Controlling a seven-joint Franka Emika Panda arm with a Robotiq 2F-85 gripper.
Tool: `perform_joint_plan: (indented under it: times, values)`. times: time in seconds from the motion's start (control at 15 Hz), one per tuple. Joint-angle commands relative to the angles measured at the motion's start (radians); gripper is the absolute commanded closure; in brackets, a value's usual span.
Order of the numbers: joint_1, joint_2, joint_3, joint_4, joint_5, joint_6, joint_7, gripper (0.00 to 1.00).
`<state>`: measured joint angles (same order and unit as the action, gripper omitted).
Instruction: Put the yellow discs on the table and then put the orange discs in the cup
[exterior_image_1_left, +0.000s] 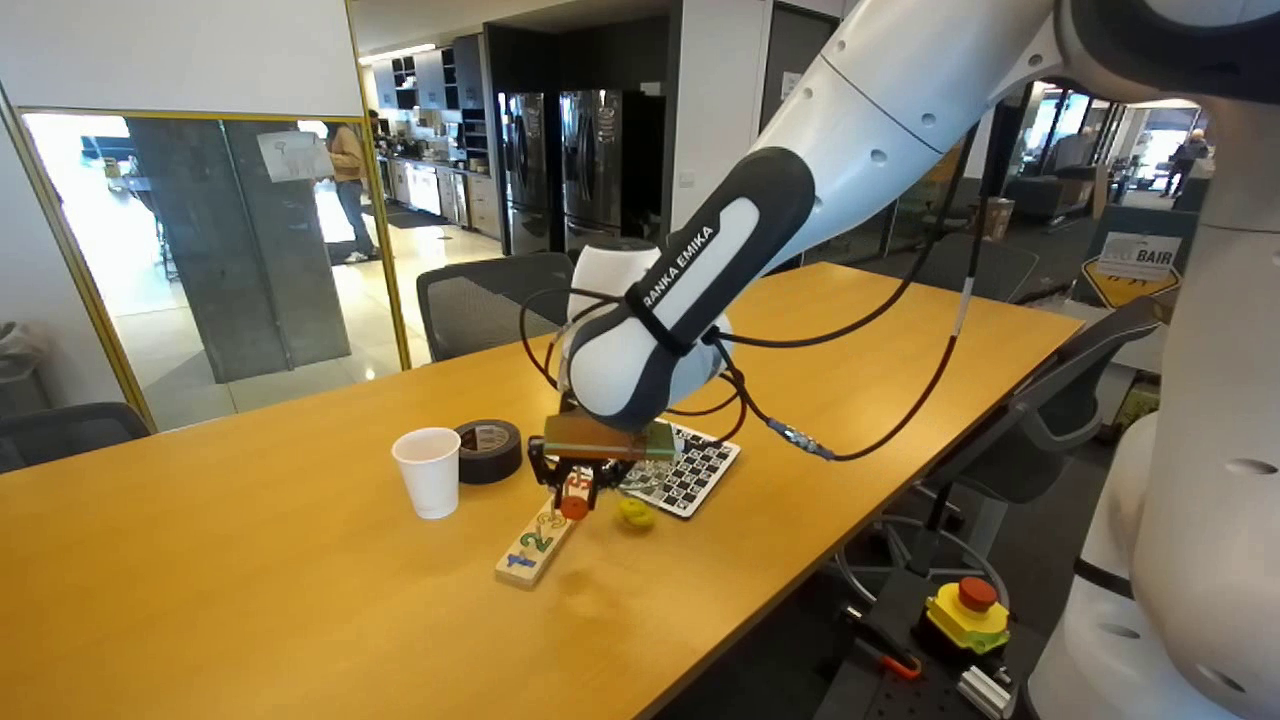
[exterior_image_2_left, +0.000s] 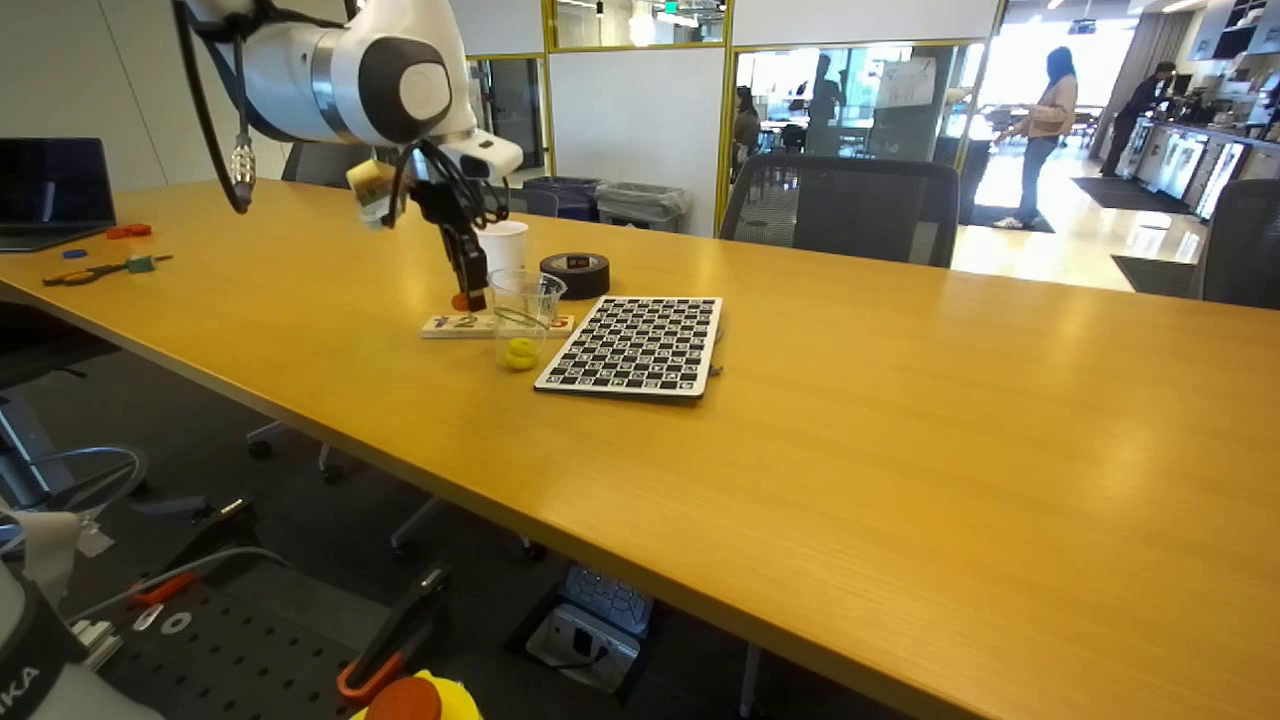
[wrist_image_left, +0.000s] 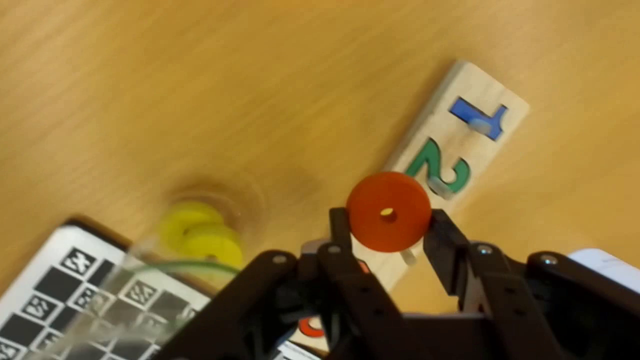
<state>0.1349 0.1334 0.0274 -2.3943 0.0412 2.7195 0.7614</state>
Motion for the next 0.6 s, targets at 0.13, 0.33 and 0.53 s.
perform_joint_plan:
  times: [0.13,0.33,0.53]
  values:
    - [-0.024,0.021,0.023,0.209,0.106,-0.125,-0.196,0.81]
    - [-0.023,0.070,0.021,0.331,0.125,-0.175,-0.250,0.81]
    - [-0.026,0.143,0.026,0.459,0.160,-0.219,-0.311,0.81]
